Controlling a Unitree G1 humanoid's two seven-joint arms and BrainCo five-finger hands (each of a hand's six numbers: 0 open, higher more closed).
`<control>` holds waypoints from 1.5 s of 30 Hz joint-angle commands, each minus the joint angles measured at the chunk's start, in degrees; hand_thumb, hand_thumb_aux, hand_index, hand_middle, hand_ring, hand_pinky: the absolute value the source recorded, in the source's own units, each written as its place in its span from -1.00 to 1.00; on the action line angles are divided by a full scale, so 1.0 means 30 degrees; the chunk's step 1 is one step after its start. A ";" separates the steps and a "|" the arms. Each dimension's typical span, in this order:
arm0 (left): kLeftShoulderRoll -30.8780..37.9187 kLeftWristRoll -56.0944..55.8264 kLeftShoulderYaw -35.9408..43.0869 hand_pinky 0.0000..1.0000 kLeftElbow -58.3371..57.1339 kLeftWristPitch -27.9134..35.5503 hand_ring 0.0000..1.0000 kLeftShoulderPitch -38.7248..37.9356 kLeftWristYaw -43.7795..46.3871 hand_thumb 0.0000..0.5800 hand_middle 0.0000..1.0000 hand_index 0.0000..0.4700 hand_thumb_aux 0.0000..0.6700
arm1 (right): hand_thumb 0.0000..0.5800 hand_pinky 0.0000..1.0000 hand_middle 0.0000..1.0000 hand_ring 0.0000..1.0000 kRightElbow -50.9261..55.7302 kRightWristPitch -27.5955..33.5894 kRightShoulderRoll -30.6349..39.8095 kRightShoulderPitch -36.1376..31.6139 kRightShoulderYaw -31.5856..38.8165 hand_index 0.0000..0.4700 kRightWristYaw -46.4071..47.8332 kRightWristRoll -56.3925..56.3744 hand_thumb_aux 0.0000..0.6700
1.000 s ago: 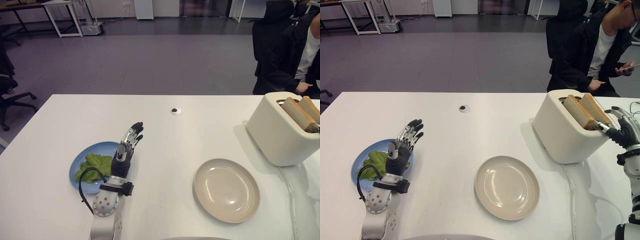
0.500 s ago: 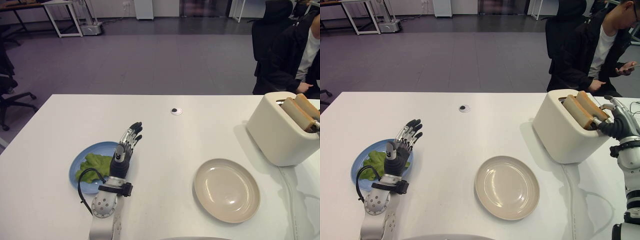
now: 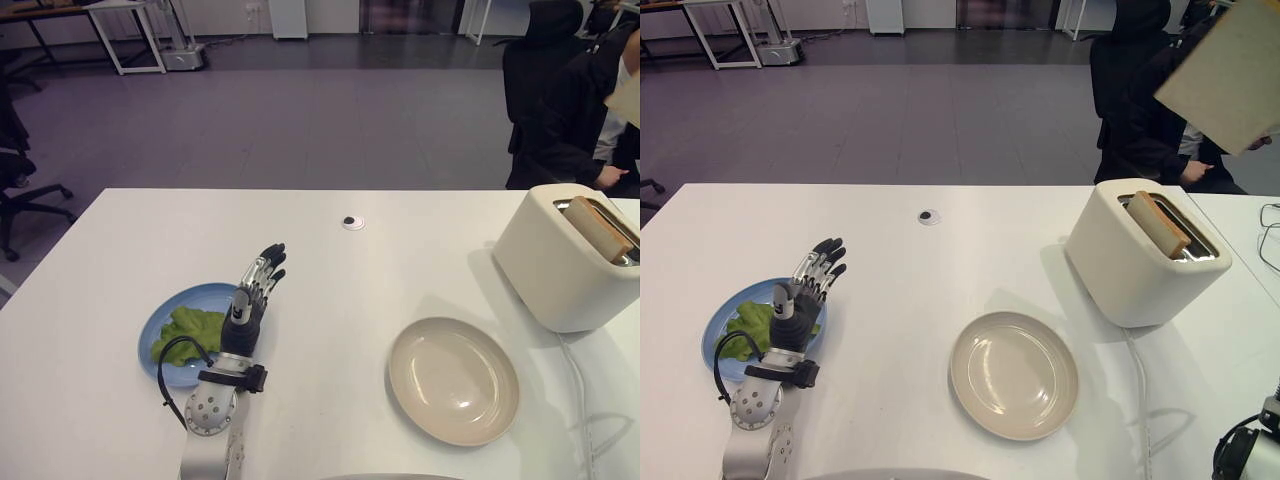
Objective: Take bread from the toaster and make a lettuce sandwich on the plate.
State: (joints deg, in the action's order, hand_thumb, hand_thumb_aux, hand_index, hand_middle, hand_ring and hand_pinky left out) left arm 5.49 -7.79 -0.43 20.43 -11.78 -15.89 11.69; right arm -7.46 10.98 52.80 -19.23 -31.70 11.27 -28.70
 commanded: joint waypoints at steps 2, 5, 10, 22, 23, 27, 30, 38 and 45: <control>-0.0019 0.0317 0.0288 -1.00 0.0143 0.0119 -1.00 -0.0110 -0.0116 -1.00 -1.00 -1.00 -1.00 | 1.00 -1.00 -1.00 -1.00 -0.7046 0.5310 -0.0493 0.4296 0.1329 1.00 0.3509 -0.5617 1.00; -0.0062 0.0347 0.0369 -1.00 0.0199 0.0116 -1.00 -0.0169 -0.0192 -1.00 -1.00 -1.00 -1.00 | 1.00 -1.00 -1.00 -1.00 -0.9341 0.5721 -0.0763 0.7443 0.3264 1.00 0.5766 -0.5418 1.00; -0.0005 0.0324 0.0394 -1.00 0.0279 0.0137 -1.00 -0.0242 -0.0239 -1.00 -1.00 -1.00 -1.00 | 1.00 -1.00 -1.00 -1.00 -0.8491 0.4498 -0.1215 0.9641 0.5534 1.00 0.7486 -0.2248 1.00; 0.0203 0.0179 0.0242 -1.00 0.0435 0.0277 -1.00 -0.0311 -0.0166 -1.00 -1.00 -1.00 -1.00 | 1.00 -1.00 -1.00 -1.00 -0.5473 0.0326 -0.1231 1.2389 0.7541 1.00 1.0627 0.3177 1.00; 0.0207 0.0178 0.0247 -1.00 0.0452 0.0287 -1.00 -0.0322 -0.0162 -1.00 -1.00 -1.00 -1.00 | 1.00 -1.00 -1.00 -1.00 -0.5337 0.0131 -0.1248 1.2467 0.7514 1.00 1.0724 0.3384 1.00; 0.0262 0.0116 0.0175 -1.00 0.0505 0.0311 -1.00 -0.0373 -0.0119 -1.00 -1.00 -1.00 -1.00 | 1.00 -1.00 -1.00 -1.00 -0.4744 -0.0309 -0.1322 1.2383 0.7236 1.00 1.0910 0.3986 1.00; 0.0288 0.0084 0.0139 -1.00 0.0526 0.0355 -1.00 -0.0368 -0.0078 -1.00 -1.00 -1.00 -1.00 | 1.00 -1.00 -1.00 -1.00 -0.4513 -0.0657 -0.1285 1.2638 0.7699 1.00 1.1060 0.4841 1.00; 0.0312 0.0036 -0.0044 -1.00 0.0652 0.0482 -1.00 -0.0396 0.0039 -1.00 -1.00 -1.00 -1.00 | -1.00 -1.00 -1.00 -1.00 -0.3988 -0.0838 -0.2285 1.1332 0.7632 -1.00 0.9509 0.6316 -1.00; 0.0566 0.0089 -0.0329 -1.00 0.0572 0.0462 -1.00 -0.0329 0.0157 -1.00 -1.00 -1.00 -1.00 | -1.00 -1.00 -1.00 -1.00 -0.6617 -0.0353 -0.2713 1.0569 0.6134 -1.00 0.8696 0.5568 -1.00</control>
State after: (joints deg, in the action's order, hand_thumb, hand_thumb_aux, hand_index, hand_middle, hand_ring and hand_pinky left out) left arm 6.05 -7.87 -0.69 22.11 -11.04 -17.00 11.93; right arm -24.74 8.83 45.43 13.88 -11.54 38.11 -10.56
